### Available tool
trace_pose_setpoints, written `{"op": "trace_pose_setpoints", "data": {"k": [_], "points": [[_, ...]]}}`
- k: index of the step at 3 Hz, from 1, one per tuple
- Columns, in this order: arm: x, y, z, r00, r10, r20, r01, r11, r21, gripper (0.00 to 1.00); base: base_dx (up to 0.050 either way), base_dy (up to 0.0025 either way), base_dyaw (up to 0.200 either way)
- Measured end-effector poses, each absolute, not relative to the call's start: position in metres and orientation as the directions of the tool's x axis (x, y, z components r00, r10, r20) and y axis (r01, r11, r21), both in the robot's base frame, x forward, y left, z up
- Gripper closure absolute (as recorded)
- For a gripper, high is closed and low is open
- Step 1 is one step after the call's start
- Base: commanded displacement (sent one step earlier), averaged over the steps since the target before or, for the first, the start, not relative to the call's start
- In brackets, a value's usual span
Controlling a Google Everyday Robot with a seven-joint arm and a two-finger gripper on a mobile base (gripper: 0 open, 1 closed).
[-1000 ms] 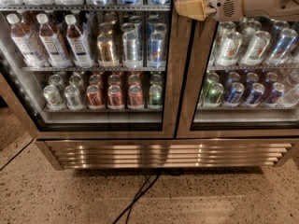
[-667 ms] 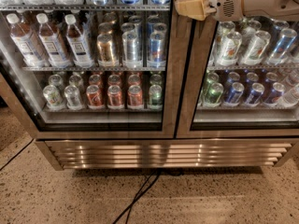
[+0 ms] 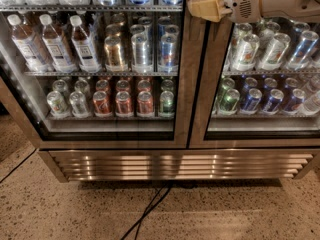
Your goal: Open left fridge door
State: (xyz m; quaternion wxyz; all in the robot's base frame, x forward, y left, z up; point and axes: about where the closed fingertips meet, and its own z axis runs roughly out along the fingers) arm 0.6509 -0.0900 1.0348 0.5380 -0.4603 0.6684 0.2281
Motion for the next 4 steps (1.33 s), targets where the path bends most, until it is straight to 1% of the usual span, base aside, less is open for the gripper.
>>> {"op": "trace_pose_setpoints", "data": {"k": [3, 4], "points": [[0.6502, -0.0908, 1.0347, 0.0, -0.368, -0.93, -0.861, 0.473, -0.187, 1.0, 0.0, 0.0, 0.0], [0.6512, -0.0861, 1.0329, 0.006, -0.348, -0.937, -0.866, 0.468, -0.179, 1.0, 0.0, 0.0, 0.0]]}}
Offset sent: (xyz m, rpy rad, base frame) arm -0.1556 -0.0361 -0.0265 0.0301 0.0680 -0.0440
